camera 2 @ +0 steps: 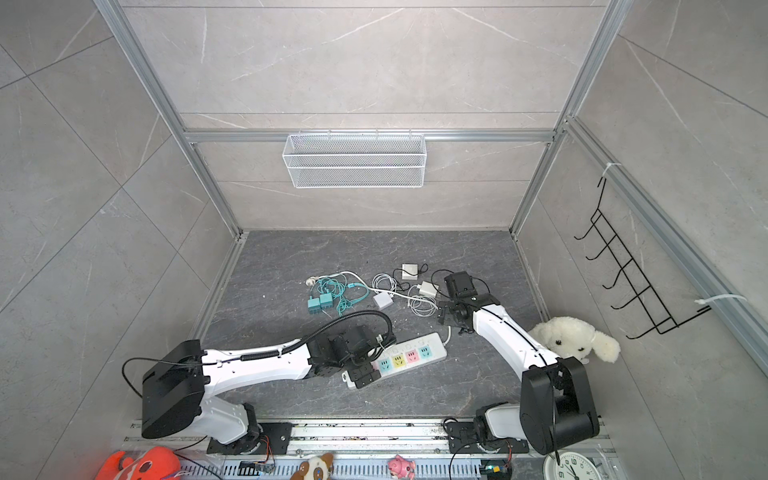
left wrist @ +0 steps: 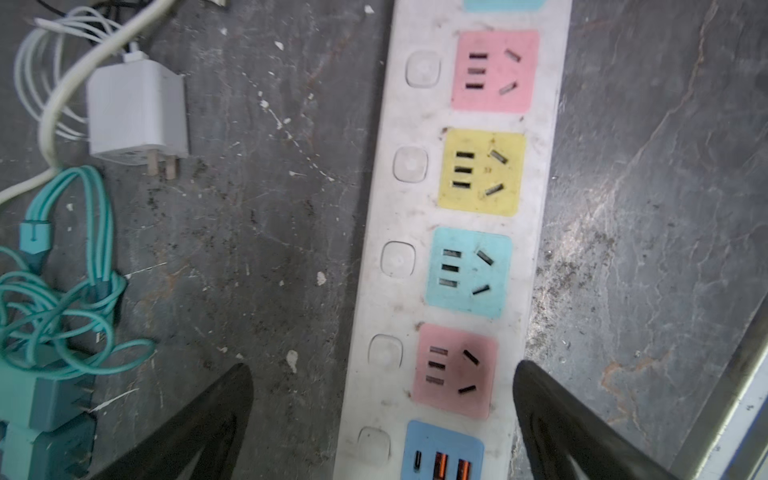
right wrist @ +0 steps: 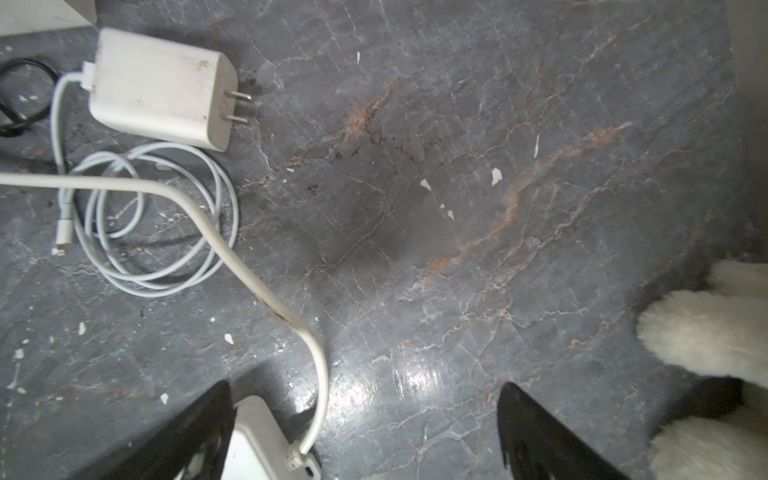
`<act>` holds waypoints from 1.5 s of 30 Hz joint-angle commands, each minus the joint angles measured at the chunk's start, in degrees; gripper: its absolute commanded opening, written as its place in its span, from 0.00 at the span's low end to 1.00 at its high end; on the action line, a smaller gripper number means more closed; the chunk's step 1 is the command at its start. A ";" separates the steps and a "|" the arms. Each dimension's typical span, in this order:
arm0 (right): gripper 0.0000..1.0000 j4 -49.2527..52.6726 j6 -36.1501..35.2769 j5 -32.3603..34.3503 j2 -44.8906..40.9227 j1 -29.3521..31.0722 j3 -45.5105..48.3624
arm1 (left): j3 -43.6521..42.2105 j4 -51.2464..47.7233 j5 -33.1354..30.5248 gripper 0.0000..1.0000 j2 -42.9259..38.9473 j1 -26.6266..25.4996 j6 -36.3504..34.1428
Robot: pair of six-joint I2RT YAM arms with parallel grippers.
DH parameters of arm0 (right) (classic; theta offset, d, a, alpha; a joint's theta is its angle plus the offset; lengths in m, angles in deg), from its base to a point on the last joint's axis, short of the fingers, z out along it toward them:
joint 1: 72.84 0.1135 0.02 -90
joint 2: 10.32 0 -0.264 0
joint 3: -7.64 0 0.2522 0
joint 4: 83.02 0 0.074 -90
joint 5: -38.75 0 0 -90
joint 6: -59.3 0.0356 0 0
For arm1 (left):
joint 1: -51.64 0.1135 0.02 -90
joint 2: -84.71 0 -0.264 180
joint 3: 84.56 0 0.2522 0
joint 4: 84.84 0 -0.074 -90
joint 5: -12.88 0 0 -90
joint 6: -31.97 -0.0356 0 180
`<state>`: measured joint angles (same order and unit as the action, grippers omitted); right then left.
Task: Insert the plug
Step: 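Lower the power strip onto the table and open the left gripper, then move the left gripper over the teal chargers while the right hovers above white chargers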
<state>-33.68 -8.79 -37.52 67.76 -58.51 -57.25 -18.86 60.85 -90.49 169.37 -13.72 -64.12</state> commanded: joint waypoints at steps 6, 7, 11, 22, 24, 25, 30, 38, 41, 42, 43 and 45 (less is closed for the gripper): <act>0.99 -2.12 0.96 -4.64 1.50 -0.15 -3.18 | 2.96 -4.94 -4.77 1.00 -2.68 4.47 12.28; 0.99 -2.69 1.03 -5.02 1.33 -0.17 -3.18 | 2.92 -5.30 -4.80 1.00 -2.66 5.96 13.79; 0.99 -6.03 0.75 -9.06 0.29 0.07 -2.42 | 1.66 -4.55 -3.77 1.00 -3.98 10.47 17.31; 0.99 -9.94 1.14 -10.49 0.18 2.45 -1.39 | -3.84 -0.17 -6.12 1.00 -16.39 21.74 26.23; 0.99 -10.81 1.48 -10.41 0.37 3.29 -1.11 | -4.00 -1.32 -6.64 1.00 -18.12 23.61 27.19; 0.99 -11.12 1.67 -10.32 0.53 3.82 -1.14 | -3.89 -2.02 -7.11 1.00 -18.53 24.35 27.69; 0.99 -11.57 1.79 -7.98 2.36 7.12 -1.88 | -3.11 -4.94 -8.09 1.00 -18.84 27.23 29.65; 0.99 -12.50 1.40 -5.50 4.09 11.04 -2.55 | -1.50 -6.95 -7.89 1.00 -14.61 31.75 33.40; 0.99 -12.81 1.17 -5.21 4.48 11.84 -2.62 | -1.06 -6.79 -7.62 1.00 -12.85 33.37 33.83; 0.99 -12.94 1.09 -5.13 4.69 12.16 -2.65 | -0.89 -6.79 -7.47 1.00 -12.23 34.02 34.14; 0.99 -12.98 1.11 -5.05 4.94 12.37 -2.70 | -0.82 -6.86 -7.43 1.00 -11.67 34.70 34.52; 0.99 -12.91 1.09 -4.78 5.45 13.14 -2.83 | -0.70 -6.47 -6.58 1.00 -10.61 36.23 35.08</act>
<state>-46.03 -7.76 -43.79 72.07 -46.36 -58.85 -21.85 54.62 -97.55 157.61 20.83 -31.21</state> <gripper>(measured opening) 0.992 0.999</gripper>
